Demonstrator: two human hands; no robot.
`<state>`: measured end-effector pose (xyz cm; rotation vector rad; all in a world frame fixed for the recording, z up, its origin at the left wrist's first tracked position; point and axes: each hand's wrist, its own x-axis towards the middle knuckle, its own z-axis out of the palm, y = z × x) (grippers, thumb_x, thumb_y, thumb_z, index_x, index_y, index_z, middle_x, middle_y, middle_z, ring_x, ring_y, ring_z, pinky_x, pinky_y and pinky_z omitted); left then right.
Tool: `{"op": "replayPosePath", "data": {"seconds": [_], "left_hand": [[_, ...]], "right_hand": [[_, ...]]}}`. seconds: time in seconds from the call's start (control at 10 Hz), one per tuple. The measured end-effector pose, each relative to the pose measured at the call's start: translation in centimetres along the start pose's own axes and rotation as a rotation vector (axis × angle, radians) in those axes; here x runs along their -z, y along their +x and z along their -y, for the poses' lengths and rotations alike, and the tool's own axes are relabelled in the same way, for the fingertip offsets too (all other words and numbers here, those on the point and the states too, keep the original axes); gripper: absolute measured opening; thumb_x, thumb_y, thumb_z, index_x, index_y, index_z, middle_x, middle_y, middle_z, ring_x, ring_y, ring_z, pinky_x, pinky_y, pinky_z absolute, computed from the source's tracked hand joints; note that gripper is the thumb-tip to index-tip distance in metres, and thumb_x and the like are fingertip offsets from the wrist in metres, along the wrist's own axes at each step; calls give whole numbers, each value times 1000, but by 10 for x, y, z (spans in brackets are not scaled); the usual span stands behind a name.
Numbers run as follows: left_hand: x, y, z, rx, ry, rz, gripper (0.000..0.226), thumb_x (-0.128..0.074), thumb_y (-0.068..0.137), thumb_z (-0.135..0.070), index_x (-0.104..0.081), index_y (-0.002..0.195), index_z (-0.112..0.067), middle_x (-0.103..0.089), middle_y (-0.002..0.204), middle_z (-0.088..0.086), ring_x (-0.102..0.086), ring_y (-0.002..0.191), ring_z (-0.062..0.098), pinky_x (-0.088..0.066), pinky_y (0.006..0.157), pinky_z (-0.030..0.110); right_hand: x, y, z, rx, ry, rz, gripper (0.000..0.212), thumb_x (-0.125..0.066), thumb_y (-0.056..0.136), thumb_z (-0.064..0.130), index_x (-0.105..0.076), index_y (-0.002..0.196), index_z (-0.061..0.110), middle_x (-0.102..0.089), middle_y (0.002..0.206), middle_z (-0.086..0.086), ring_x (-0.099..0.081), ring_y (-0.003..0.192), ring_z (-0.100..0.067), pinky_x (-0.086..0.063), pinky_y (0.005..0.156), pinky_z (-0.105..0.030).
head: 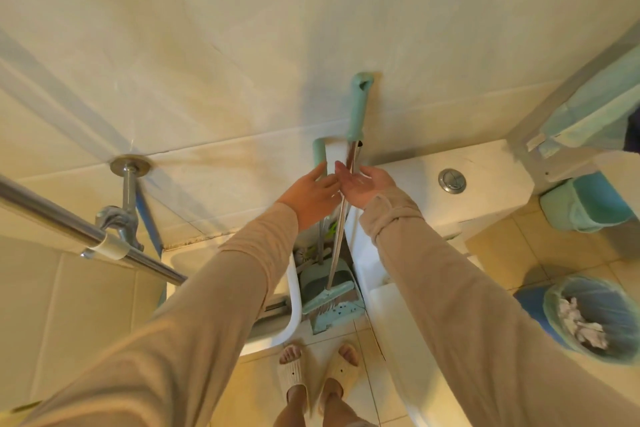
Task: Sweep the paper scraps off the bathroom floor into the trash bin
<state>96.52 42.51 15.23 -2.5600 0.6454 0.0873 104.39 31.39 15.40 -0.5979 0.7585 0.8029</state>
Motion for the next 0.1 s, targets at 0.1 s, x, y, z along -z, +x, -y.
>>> {"op": "replayPosePath", "data": {"seconds": [0.1], "left_hand": [[0,-27,-22,82,-171,-162,34,-74,68,-20,-73,103,-20,-73,105,2,-66,106,21,-51,95,43]], "right_hand": [[31,-30,-3,3,-199,-42,14,-47,96,13,-57,88,6,-67,85,-12,-67,75,-24,-59,56,-27]]}}
